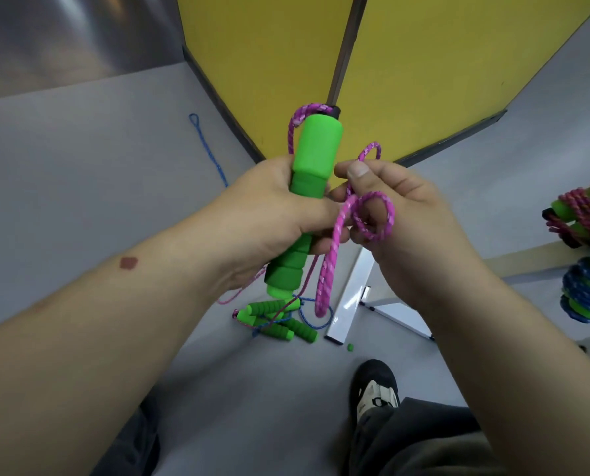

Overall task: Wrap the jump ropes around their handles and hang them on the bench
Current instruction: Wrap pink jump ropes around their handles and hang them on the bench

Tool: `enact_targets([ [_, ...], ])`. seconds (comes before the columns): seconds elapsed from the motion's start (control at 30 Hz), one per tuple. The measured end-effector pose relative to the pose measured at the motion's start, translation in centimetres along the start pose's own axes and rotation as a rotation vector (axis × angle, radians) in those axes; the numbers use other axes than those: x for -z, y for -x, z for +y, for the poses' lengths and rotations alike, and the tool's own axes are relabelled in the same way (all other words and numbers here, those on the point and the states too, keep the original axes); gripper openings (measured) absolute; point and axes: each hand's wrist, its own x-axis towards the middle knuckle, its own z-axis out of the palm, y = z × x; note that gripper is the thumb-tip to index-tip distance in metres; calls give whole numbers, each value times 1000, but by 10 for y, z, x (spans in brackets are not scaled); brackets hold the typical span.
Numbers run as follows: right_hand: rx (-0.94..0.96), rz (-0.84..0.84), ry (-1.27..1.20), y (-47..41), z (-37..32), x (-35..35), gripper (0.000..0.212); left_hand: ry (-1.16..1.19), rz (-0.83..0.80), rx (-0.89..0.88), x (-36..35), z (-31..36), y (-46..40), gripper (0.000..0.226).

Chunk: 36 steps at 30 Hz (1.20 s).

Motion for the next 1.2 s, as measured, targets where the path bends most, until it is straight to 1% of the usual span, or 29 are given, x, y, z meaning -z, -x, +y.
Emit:
enact_targets([
  [0.07, -55, -26, 37, -2, 1, 1, 22, 53, 46, 0, 1, 4, 1, 22],
  [0.1, -89, -60, 52, -2, 1, 1, 23, 75, 65, -9, 1, 6, 1, 19],
  [0.13, -121, -97, 64, -3, 1, 1, 23, 97, 81, -21, 2, 8, 2, 16],
  [0.2, -136, -141, 96, -1, 2, 0, 21, 99, 101, -51, 4, 9, 1, 18],
  [0.27, -98, -85, 119, 0, 3, 0, 22, 60, 129, -79, 6, 10, 0, 14],
  [0.33, -108, 59, 111, 0, 1, 1, 20, 76, 188, -89, 9, 11, -1, 14],
  [0.4, -185, 210, 100, -2, 1, 5, 19, 130, 269, -120, 12, 12, -4, 20],
  [0.47, -267, 286, 94, -5, 2, 9, 21, 167, 338, -168, 17, 11, -7, 25],
  [0.57, -312, 258, 180, -7, 5, 9, 21, 202, 429, -231, 24, 12, -11, 23],
  [0.67, -251, 157, 363, -3, 5, 6, 17, 252, 464, -277, 27, 14, -11, 24],
  [0.73, -158, 67, 455, 2, 2, 3, 9, 269, 435, -293, 27, 14, -10, 24],
  [0.77, -108, 6, 448, 5, -1, 1, 8, 272, 411, -292, 26, 14, -9, 25],
  [0.83, -42, -149, 325, 8, -5, -1, 23, 263, 361, -287, 22, 13, -7, 26],
  [0.87, -30, -220, 270, 9, -5, -2, 26, 254, 337, -287, 21, 13, -6, 25],
  [0.9, -19, -271, 249, 10, -5, -3, 24, 247, 318, -287, 19, 13, -5, 25],
  [0.93, 5, -296, 266, 10, -3, -4, 17, 242, 303, -282, 19, 13, -5, 26],
  [0.97, 17, -296, 260, 10, -2, -5, 10, 231, 292, -273, 19, 12, -6, 28],
  [1.03, 19, -252, 173, 9, 1, -6, 15, 158, 289, -248, 19, 10, -7, 39],
  [1.07, 31, -232, 127, 8, 2, -5, 17, 105, 279, -235, 19, 9, -7, 41],
  [1.1, 59, -203, 123, 8, 0, -4, 18, 64, 242, -222, 19, 8, -6, 40],
  [1.2, 168, -142, 181, 8, -5, -5, 19, 18, 57, -167, 16, 4, -4, 40],
])
